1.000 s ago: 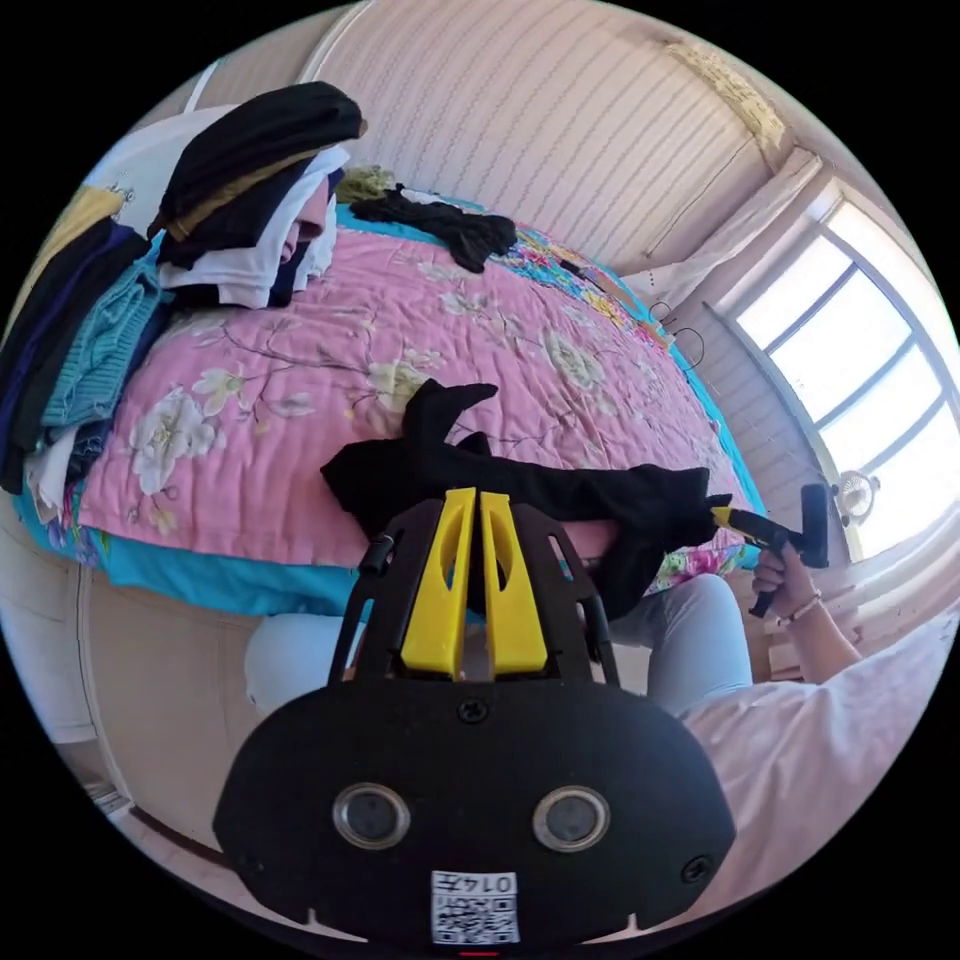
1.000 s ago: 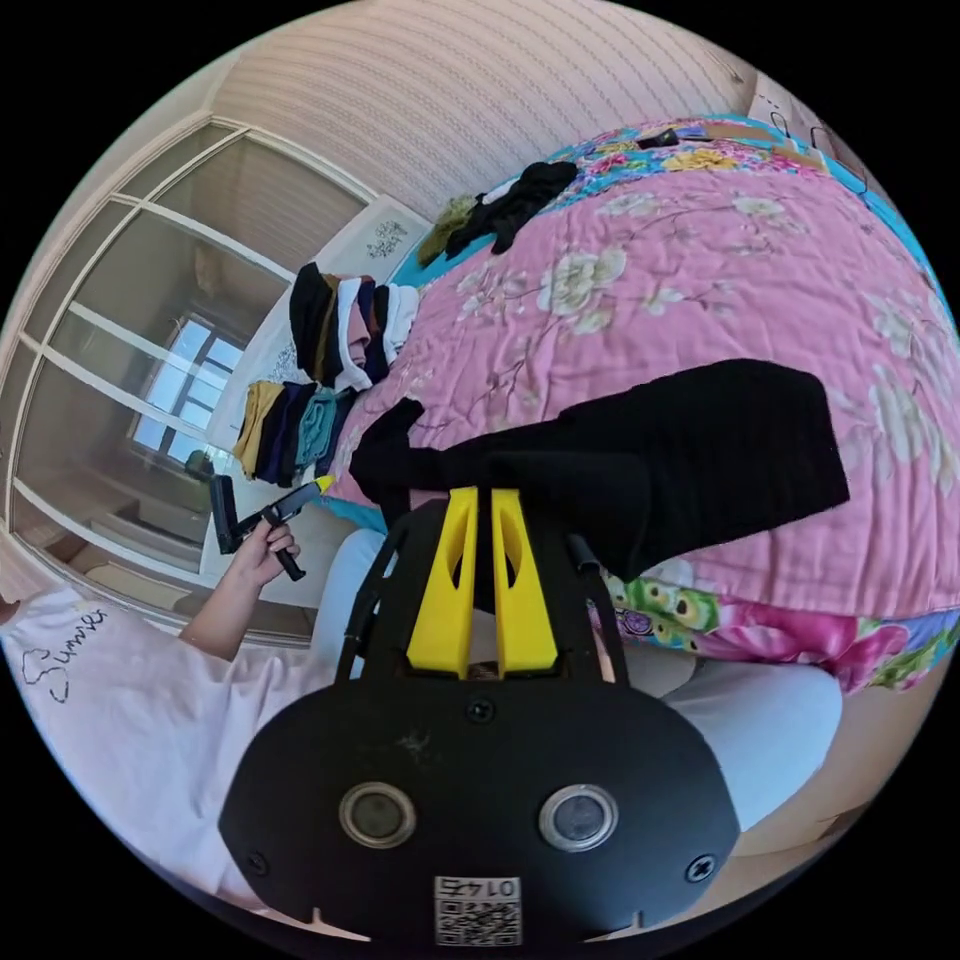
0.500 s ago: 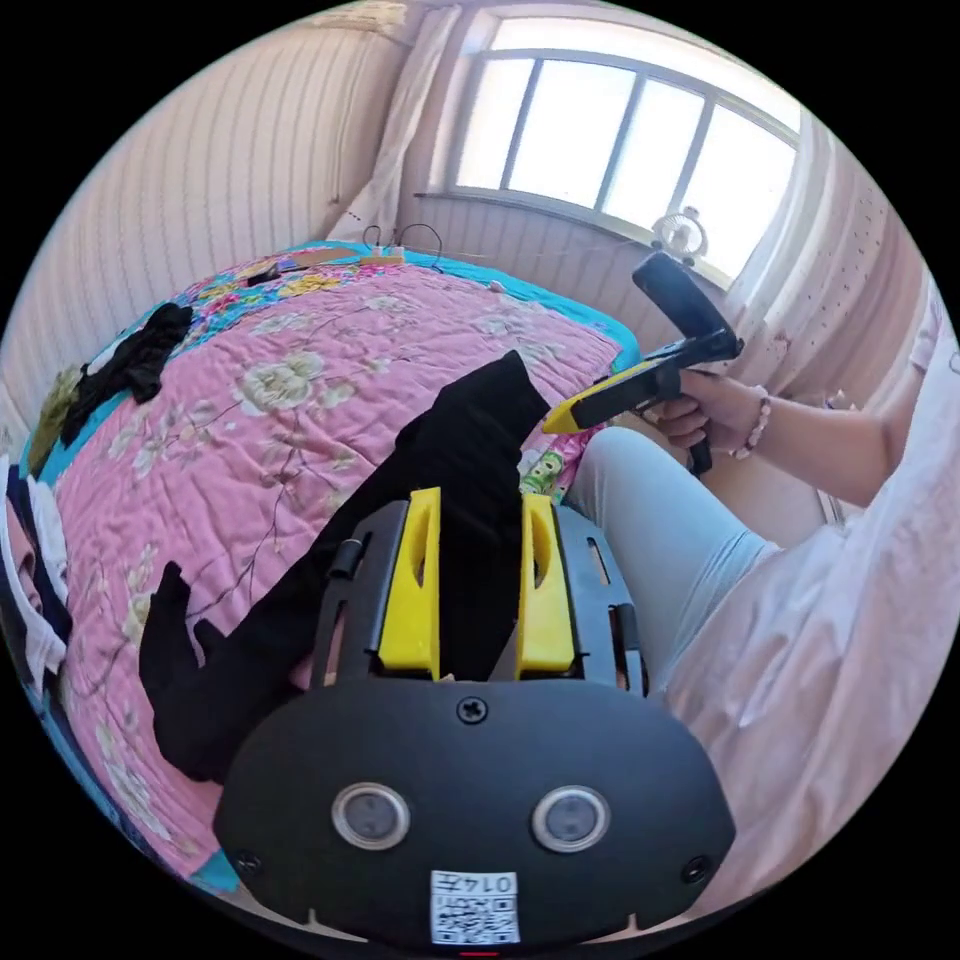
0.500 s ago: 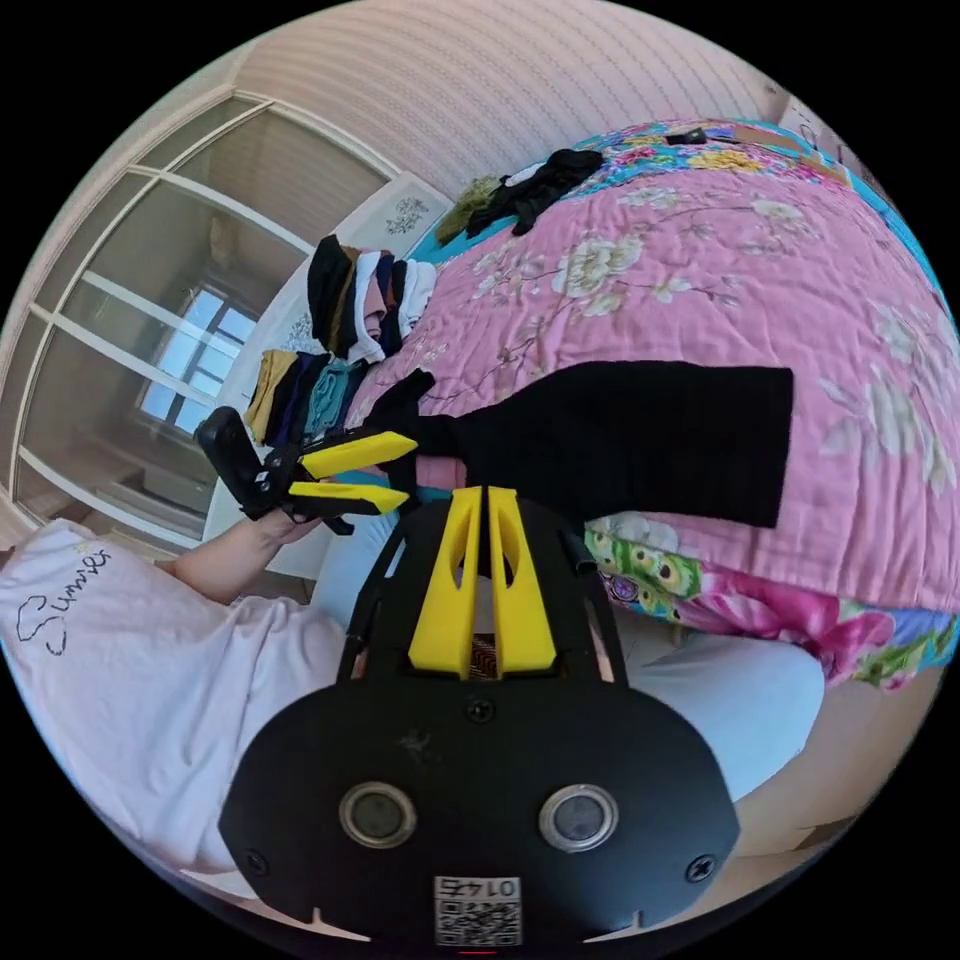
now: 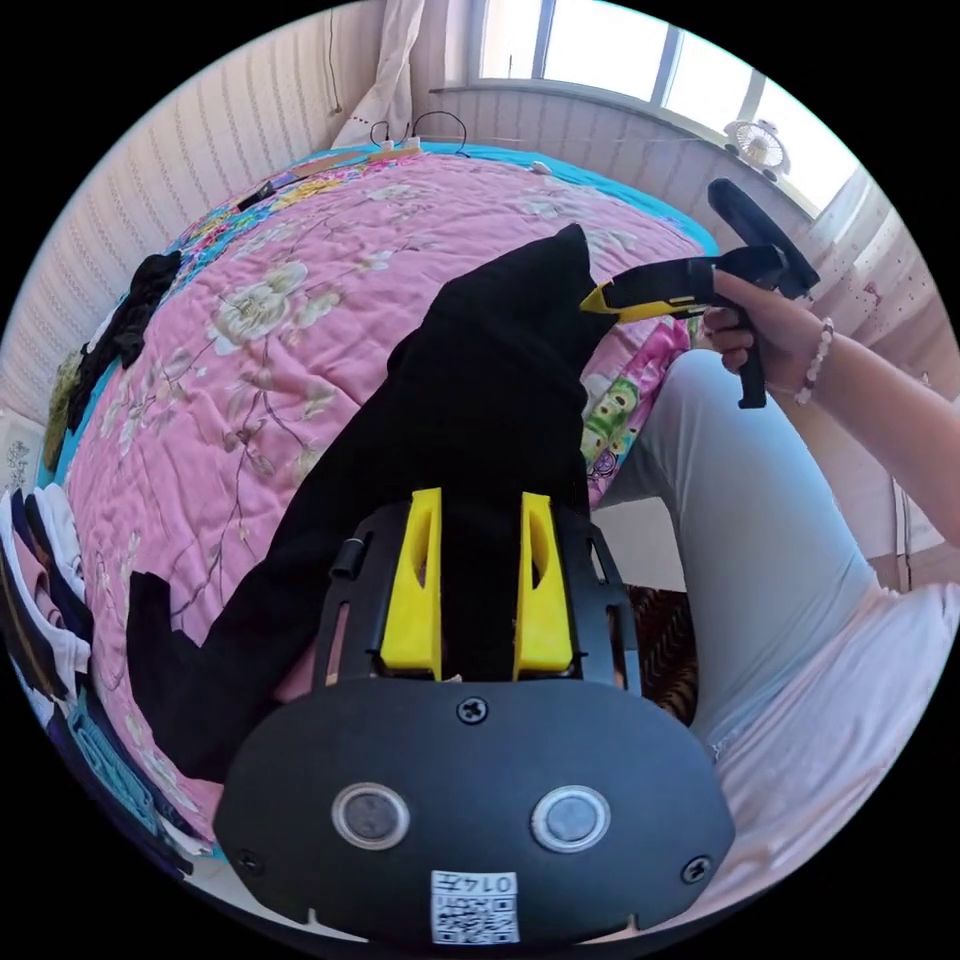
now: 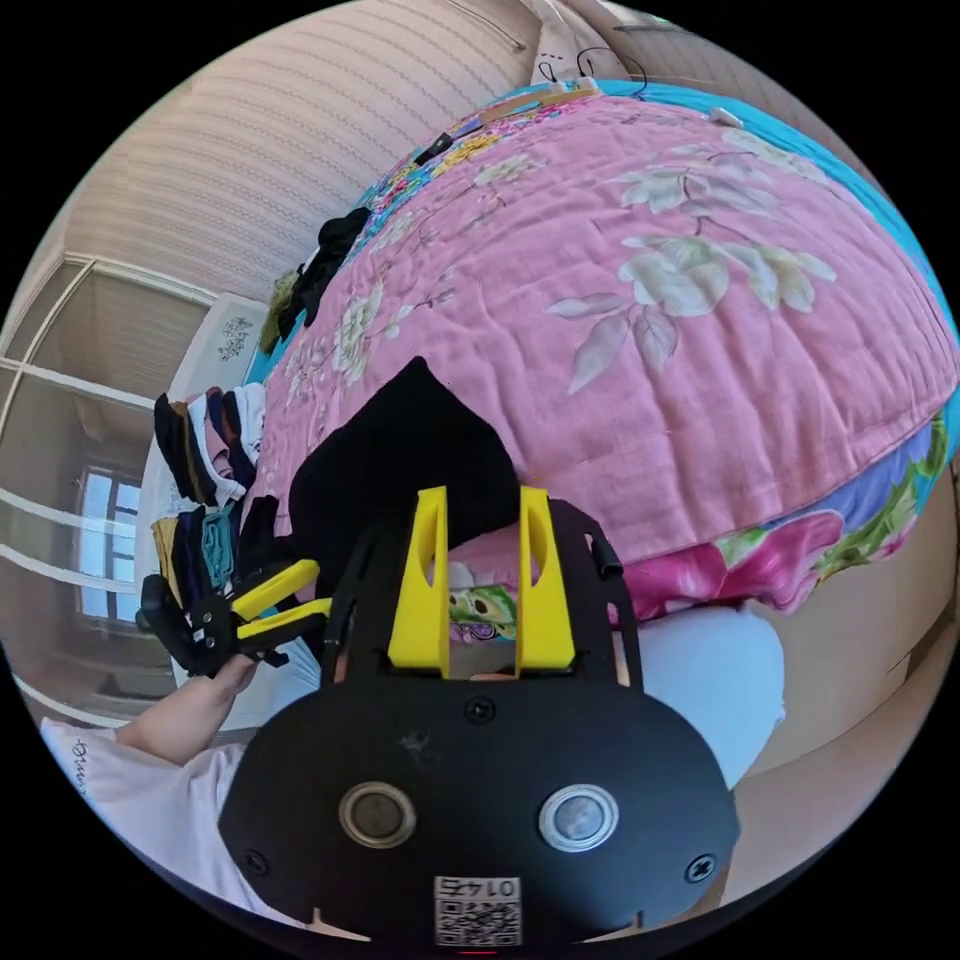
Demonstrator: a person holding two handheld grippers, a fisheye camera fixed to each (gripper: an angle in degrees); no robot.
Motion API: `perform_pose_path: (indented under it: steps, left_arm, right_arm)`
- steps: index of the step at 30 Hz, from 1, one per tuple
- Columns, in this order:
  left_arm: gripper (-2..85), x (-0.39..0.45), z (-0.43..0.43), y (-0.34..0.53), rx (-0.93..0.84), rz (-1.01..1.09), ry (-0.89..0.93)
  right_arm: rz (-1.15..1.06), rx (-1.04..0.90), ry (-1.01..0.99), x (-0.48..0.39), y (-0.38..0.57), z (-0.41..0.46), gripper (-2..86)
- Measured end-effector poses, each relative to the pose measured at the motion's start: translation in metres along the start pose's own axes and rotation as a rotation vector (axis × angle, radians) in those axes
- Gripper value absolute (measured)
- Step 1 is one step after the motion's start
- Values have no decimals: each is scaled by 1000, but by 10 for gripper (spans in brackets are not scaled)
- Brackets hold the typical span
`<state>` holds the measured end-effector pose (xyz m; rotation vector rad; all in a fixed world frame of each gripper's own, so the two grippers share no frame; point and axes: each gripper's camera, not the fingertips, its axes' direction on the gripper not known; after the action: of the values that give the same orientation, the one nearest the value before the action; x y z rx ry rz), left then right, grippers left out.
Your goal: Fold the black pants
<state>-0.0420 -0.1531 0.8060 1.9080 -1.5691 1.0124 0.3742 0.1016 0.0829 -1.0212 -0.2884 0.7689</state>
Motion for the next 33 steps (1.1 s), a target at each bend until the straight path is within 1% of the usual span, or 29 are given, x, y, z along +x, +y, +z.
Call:
perform_pose_path:
  steps: [2,4,6,8,12,15,17,19,21,23,24,25,26,27,29,30,32,33]
  left_arm:
    - [83,3,5,-10,-64,13,-26]
    - [56,2,2,-15,-98,24,-12]
    - [41,0,-13,-16,-78,14,6]
    - [37,-1,-45,-11,-3,35,24]
    - [30,-1,-102,-4,113,103,69]
    - [19,-6,-148,-2,235,143,180]
    - [11,-10,-181,-9,337,165,266]
    - [6,-9,-205,-22,409,194,334]
    - [2,-4,-235,-38,501,228,432]
    - [-1,7,-295,-61,700,333,582]
    - [-1,10,-314,-66,754,366,611]
    - [-1,14,-355,-74,851,428,644]
    - [-2,16,-400,-74,962,493,652]
    - [-2,15,-422,-70,1024,520,645]
    - [-2,-3,-493,-37,1256,568,571]
    - [-2,-12,-505,-27,1303,563,553]
    - [-3,-54,-532,15,1417,500,475]
    - [-3,-66,-534,25,1430,476,450]
  right_arm:
    - [28,-38,-57,-3,-1,4,48]
    - [31,-40,-131,-4,3,-3,39]
    - [36,-6,-193,0,11,-17,34]
    - [40,50,-305,10,24,-42,30]
    - [19,142,-467,22,44,-82,26]
    - [22,251,-610,28,53,-116,25]
    - [85,377,-737,36,53,-142,23]
    - [107,474,-792,37,46,-168,22]
    - [54,589,-829,23,36,-208,21]
    - [-111,843,-955,-19,23,-288,21]
    - [-166,914,-996,-34,20,-311,21]
    - [-291,1035,-1078,-71,13,-358,21]
    - [-425,1093,-1111,-117,5,-405,21]
    - [-497,1097,-1100,-144,1,-428,21]
    - [-811,1020,-941,-264,-5,-494,22]
    - [-864,995,-893,-292,-4,-501,22]
    - [-989,919,-718,-387,2,-492,22]
    - [-1007,896,-676,-406,2,-482,22]
